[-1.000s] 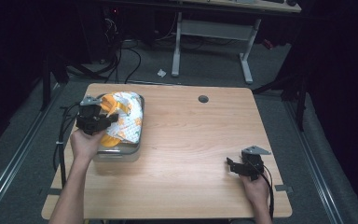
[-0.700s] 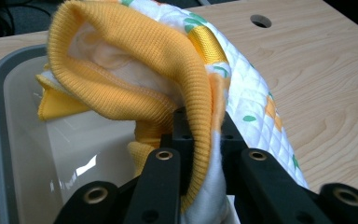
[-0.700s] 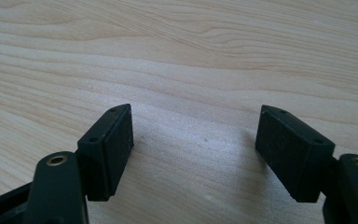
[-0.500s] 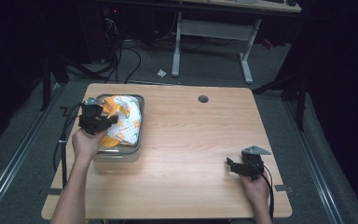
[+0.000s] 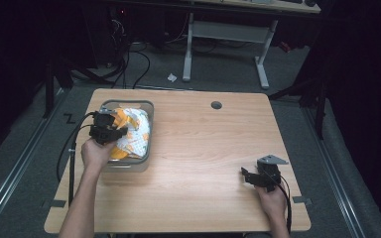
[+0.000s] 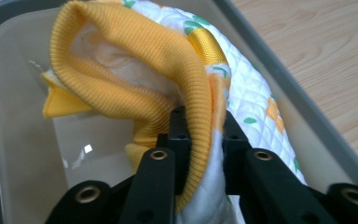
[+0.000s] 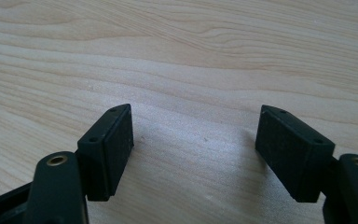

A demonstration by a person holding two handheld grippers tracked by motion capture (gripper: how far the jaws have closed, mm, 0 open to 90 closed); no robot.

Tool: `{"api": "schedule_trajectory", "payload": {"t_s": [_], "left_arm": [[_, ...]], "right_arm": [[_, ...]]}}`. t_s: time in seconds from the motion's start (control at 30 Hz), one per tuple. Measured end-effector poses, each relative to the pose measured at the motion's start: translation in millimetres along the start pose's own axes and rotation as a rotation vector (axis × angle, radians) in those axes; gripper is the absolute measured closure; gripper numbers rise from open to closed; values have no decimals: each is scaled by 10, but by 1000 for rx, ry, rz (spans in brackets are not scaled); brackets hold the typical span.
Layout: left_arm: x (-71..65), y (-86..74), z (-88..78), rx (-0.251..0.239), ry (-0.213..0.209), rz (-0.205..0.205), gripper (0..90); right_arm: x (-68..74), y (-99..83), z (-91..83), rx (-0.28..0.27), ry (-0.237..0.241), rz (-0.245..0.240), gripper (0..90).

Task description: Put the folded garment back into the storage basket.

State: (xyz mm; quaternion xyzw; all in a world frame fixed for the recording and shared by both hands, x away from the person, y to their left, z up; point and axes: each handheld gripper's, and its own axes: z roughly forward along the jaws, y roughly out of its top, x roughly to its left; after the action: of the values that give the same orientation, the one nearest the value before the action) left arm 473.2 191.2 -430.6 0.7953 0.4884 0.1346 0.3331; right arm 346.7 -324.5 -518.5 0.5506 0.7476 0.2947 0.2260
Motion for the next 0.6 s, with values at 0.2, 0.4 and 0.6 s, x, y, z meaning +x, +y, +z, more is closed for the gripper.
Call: {"api": "schedule_trajectory", "payload": {"t_s": [0.2, 0.4, 0.6], "left_arm": [[-42, 0, 62, 37, 103, 12, 547], [-108, 14, -54, -17, 101, 6, 450], [-233, 48, -178, -99, 26, -34, 385]], "right_arm": [[0, 0, 0, 0, 0, 0, 280], [0, 0, 0, 0, 0, 0, 280], [0, 0, 0, 0, 0, 1, 280]]}}
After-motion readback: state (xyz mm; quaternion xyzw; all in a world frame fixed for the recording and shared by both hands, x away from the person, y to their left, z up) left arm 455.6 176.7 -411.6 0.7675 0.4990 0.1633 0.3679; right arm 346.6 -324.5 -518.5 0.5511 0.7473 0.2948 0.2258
